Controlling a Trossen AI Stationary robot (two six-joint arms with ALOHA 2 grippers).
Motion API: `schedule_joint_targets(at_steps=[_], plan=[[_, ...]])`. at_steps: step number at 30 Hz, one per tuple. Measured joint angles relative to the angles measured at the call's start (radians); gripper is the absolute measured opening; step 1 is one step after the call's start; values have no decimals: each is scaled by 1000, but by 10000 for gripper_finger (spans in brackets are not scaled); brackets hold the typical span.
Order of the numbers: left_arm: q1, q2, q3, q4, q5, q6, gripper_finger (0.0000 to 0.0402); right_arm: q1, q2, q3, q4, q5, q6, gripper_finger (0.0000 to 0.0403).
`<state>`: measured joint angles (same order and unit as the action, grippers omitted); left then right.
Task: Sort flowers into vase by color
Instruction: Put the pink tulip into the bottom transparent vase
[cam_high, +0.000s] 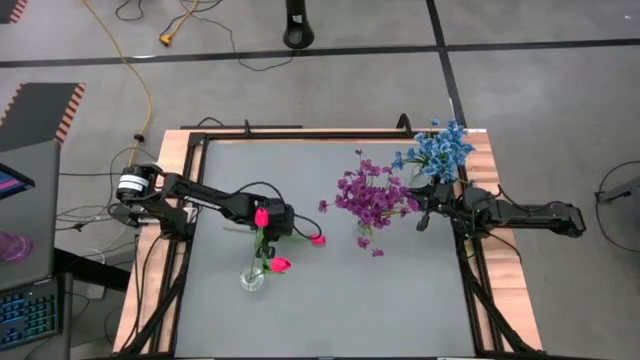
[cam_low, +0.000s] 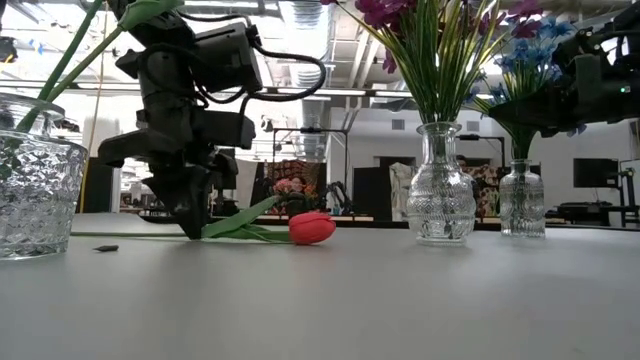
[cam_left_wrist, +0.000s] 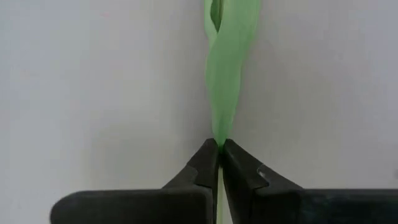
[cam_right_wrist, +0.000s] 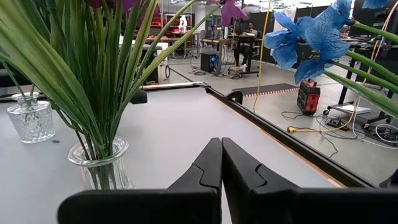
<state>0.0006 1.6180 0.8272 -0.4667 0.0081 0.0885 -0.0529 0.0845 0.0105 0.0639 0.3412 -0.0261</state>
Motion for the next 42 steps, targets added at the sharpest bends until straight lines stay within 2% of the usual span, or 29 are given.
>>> schedule_joint_targets(at_steps=[11, 20, 26, 31, 36, 42], plan=[[8, -176, 13, 19, -154, -55, 0, 0, 0, 0, 0, 0, 0, 33], [69, -388, 12, -5, -269, -151, 0, 0, 0, 0, 0, 0, 0, 33], [65, -549, 12, -47, -380, -231, 0, 0, 0, 0, 0, 0, 0, 33], [3, -712, 12, -83, -507, -322, 0, 0, 0, 0, 0, 0, 0, 33], [-112, -852, 12, -85, -696, -425, 0, 0, 0, 0, 0, 0, 0, 33], [-310, -913, 12, -85, -961, -521, 0, 0, 0, 0, 0, 0, 0, 33]])
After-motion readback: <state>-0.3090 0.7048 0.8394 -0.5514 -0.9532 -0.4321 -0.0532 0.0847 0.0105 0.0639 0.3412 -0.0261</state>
